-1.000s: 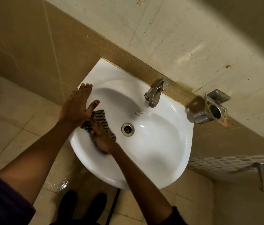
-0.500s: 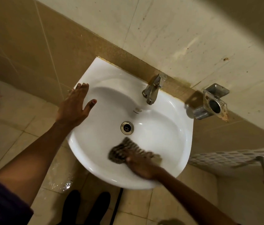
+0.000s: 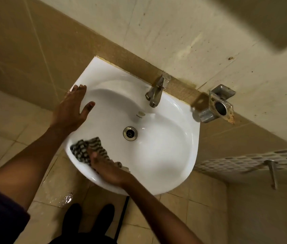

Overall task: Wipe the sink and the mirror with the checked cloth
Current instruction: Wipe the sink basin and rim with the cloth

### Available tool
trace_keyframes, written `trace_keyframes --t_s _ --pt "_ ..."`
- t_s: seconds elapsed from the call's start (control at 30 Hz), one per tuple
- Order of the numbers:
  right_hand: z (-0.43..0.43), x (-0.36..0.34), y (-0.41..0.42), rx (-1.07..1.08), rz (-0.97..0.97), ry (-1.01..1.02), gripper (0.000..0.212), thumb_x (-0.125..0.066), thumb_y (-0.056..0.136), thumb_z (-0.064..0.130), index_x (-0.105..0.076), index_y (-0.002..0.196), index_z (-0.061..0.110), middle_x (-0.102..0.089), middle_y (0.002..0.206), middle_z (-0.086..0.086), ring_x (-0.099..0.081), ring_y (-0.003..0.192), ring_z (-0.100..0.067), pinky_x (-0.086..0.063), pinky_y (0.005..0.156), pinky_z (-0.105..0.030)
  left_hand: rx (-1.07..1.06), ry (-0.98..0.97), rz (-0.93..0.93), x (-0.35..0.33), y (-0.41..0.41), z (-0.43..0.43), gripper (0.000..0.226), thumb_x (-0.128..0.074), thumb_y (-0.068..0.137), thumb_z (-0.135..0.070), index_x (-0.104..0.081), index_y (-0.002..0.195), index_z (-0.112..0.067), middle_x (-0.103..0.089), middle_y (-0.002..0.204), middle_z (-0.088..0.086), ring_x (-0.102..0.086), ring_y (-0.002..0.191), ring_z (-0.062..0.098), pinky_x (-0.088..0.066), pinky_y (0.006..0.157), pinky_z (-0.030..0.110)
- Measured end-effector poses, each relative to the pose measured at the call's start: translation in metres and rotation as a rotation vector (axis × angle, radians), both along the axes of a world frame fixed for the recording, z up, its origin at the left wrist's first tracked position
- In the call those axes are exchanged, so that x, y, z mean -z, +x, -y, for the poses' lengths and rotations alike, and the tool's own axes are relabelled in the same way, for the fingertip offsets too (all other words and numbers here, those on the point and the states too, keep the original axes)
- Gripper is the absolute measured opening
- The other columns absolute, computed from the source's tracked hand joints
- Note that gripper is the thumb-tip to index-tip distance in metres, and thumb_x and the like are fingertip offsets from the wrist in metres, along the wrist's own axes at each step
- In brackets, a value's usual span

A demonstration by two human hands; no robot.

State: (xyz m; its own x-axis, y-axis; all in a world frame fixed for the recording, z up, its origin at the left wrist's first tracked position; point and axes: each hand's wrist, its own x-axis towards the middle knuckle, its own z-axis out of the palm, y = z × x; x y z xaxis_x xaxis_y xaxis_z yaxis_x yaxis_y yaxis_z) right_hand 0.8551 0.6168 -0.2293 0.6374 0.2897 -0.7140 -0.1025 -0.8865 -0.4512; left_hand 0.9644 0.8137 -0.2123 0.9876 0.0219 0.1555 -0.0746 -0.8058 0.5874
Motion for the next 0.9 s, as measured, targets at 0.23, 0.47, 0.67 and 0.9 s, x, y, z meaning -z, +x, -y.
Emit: trace_keyframes --t_s 0.23,0.47,0.67,0.9 --pt "0.177 -0.039 0.026 -0.317 0.078 -0.483 0.048 -0.012 0.102 0.047 -0.016 0.149 0.036 -0.008 0.160 0.008 0.000 0.148 -0.017 0.017 0.113 -0.056 -0.010 0.010 -0.010 -0.001 -0.001 0.002 0.068 -0.031 0.090 -0.050 -0.029 0.145 -0.009 -0.035 0.151 0.013 -0.024 0.143 0.025 -0.022 0.114 0.043" --pt "0.149 -0.012 0.020 -0.332 0.073 -0.504 0.049 -0.011 0.101 0.048 -0.004 0.148 0.039 0.003 0.160 0.008 0.007 0.147 -0.023 0.008 0.111 -0.067 -0.033 -0.016 0.002 -0.007 -0.006 0.004 0.065 -0.036 0.091 -0.046 -0.032 0.144 -0.007 -0.037 0.149 0.015 -0.028 0.142 0.028 -0.023 0.114 0.044" --pt "0.048 -0.048 -0.051 -0.186 0.242 0.122 0.049 -0.039 0.096 0.044 -0.025 0.143 0.044 -0.035 0.152 0.010 -0.031 0.134 -0.005 -0.023 0.101 -0.036 -0.003 -0.026 0.001 -0.007 -0.004 0.004 0.068 -0.034 0.090 -0.046 -0.032 0.143 -0.004 -0.037 0.149 0.018 -0.028 0.141 0.030 -0.021 0.115 0.044" --pt "0.154 -0.059 -0.055 -0.638 0.534 0.130 0.054 -0.058 0.084 0.007 -0.057 0.122 0.045 -0.036 0.148 0.021 -0.038 0.134 -0.009 -0.037 0.094 -0.040 0.009 -0.008 -0.015 -0.003 -0.003 0.002 0.065 -0.034 0.092 -0.044 -0.033 0.142 -0.002 -0.036 0.149 0.020 -0.028 0.141 0.032 -0.021 0.115 0.047"
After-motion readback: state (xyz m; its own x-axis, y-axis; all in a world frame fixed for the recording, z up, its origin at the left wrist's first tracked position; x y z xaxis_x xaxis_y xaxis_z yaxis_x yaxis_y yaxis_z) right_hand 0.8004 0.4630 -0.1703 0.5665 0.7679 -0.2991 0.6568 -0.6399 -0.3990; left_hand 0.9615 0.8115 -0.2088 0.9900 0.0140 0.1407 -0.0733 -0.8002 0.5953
